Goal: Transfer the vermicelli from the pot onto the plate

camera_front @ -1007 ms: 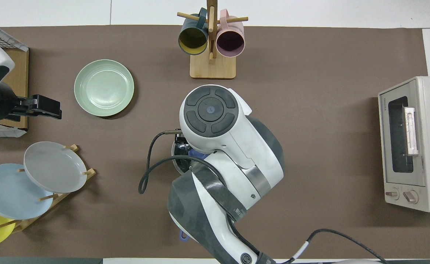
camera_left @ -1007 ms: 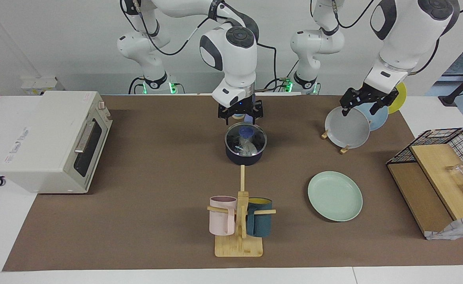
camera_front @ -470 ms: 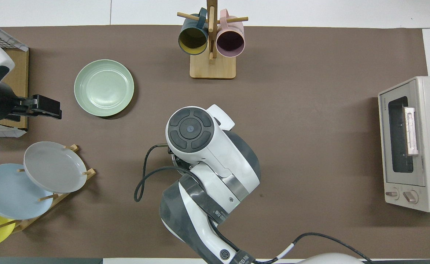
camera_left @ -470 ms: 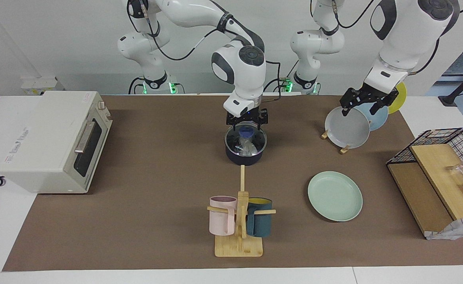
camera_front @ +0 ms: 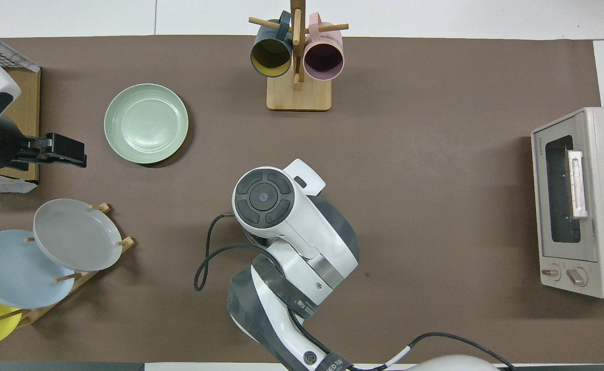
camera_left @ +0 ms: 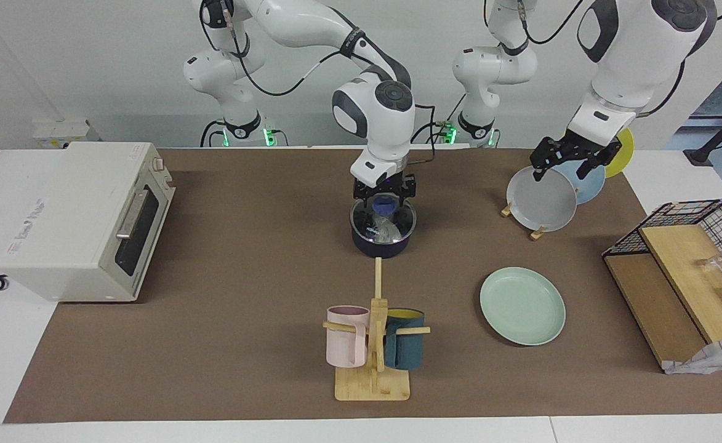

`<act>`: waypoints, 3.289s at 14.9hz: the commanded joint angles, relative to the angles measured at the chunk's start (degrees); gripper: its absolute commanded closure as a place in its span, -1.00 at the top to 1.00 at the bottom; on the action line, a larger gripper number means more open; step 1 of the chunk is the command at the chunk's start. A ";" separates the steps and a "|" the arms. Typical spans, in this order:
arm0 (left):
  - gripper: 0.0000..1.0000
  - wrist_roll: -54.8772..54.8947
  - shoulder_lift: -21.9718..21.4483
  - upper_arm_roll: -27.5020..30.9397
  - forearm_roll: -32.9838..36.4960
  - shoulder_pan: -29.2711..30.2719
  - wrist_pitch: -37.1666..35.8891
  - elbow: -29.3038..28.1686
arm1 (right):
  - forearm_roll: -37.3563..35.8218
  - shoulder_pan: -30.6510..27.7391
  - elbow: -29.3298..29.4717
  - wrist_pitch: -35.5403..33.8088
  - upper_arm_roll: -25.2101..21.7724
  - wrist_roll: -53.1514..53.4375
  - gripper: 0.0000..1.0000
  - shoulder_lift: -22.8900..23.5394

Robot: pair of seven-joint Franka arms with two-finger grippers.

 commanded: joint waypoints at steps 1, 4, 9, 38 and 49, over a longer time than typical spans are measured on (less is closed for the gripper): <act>1.00 0.14 -1.49 -0.46 -0.93 0.99 0.38 -1.47 | -0.79 0.08 -1.47 1.07 0.19 0.82 0.57 -1.17; 1.00 0.14 -1.40 -0.46 -0.93 0.99 0.46 -1.47 | -0.79 -0.01 -1.03 0.98 0.19 0.55 0.26 -1.08; 1.00 0.14 -1.49 -0.46 -0.93 0.90 0.64 -1.47 | -0.88 -0.62 0.63 0.11 0.19 0.20 0.03 -0.82; 1.00 -32.56 19.25 -1.17 -4.45 -31.26 34.65 -15.36 | -2.46 -31.39 -16.14 2.82 -0.33 -44.18 0.03 -11.54; -1.00 -32.82 18.91 -1.08 -4.45 -32.23 34.39 -16.07 | -2.46 -34.99 -22.90 12.39 -0.33 -47.08 0.03 -11.36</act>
